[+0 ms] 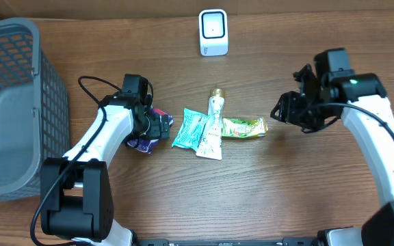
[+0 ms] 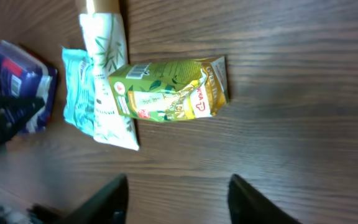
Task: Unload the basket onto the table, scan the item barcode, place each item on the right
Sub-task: 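Move the right gripper to the green tea carton and grasp it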
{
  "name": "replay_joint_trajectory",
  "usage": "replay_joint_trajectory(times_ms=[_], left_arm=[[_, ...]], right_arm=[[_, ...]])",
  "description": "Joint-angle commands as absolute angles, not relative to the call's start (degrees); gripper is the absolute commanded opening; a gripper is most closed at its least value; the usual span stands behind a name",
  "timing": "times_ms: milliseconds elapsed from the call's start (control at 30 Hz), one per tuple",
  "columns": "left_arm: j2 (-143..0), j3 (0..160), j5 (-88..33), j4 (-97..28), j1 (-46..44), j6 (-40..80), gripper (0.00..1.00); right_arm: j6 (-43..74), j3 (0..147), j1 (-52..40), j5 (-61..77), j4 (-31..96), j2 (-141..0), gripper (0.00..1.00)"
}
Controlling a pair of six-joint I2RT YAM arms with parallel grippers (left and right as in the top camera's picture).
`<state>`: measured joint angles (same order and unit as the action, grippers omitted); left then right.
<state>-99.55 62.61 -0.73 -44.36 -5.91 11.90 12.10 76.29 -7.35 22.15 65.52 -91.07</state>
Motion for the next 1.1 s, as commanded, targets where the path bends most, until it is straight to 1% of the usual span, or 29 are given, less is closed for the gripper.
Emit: replay_joint_trajectory(times_ms=[0,67,200,233,367,433,533,667,733,800,833,900,933,1000,1067], left_arm=[[-100.2,62.7,-0.2,-43.7,-6.0,11.7,1.00],[-99.9,64.0,-2.0,-44.2,-6.1,10.5,1.00],[-96.1,69.0,-14.9,-44.7,-6.1,6.5,1.00],[-95.5,70.1,-16.2,-45.3,-6.1,6.3,1.00],[-92.3,76.3,-15.9,-50.2,-5.5,5.7,1.00],[-90.7,79.4,-15.4,-52.6,-5.2,4.9,1.00],[-87.6,86.3,-11.8,-57.1,-4.6,4.9,1.00],[-84.3,92.2,-10.3,-60.0,-4.1,5.0,1.00],[-81.5,94.9,-10.1,-60.8,-4.1,5.1,1.00],[-79.5,95.7,-10.4,-60.8,-4.1,5.7,1.00],[-78.3,95.7,-10.5,-60.9,-4.2,6.7,1.00],[-76.6,95.7,-10.4,-61.1,-4.2,6.8,0.99],[-76.3,95.7,-10.3,-61.1,-4.2,6.8,1.00],[-76.4,95.7,-10.0,-61.4,-4.2,6.8,1.00],[-77.0,95.7,-9.9,-62.0,-4.2,6.8,1.00]], right_arm=[[13.6,75.9,-8.8,22.5,64.5,-92.4,0.50],[13.6,75.9,-9.1,22.5,64.0,-92.7,0.50],[13.6,75.9,-9.0,22.5,63.0,-92.7,0.57],[13.6,75.9,-9.1,22.5,62.9,-92.7,0.58],[13.5,75.9,-9.1,22.0,62.8,-92.7,0.67],[13.5,75.9,-9.1,21.8,62.5,-92.7,0.70],[13.6,75.2,-9.1,21.9,61.8,-92.7,0.70],[13.6,73.2,-9.3,21.9,61.1,-92.7,0.70],[13.6,70.8,-10.1,21.9,59.6,-92.7,0.68],[14.3,68.8,-10.7,21.9,57.5,-92.7,0.59],[15.2,68.0,-10.9,21.8,56.4,-92.7,0.48],[17.0,65.8,-11.6,21.9,52.5,-92.7,0.22],[17.3,65.1,-11.9,21.9,50.7,-92.7,0.16],[18.1,63.1,-12.8,21.3,46.7,-92.7,0.05],[18.3,60.8,-14.5,20.4,42.9,-92.7,0.04]])
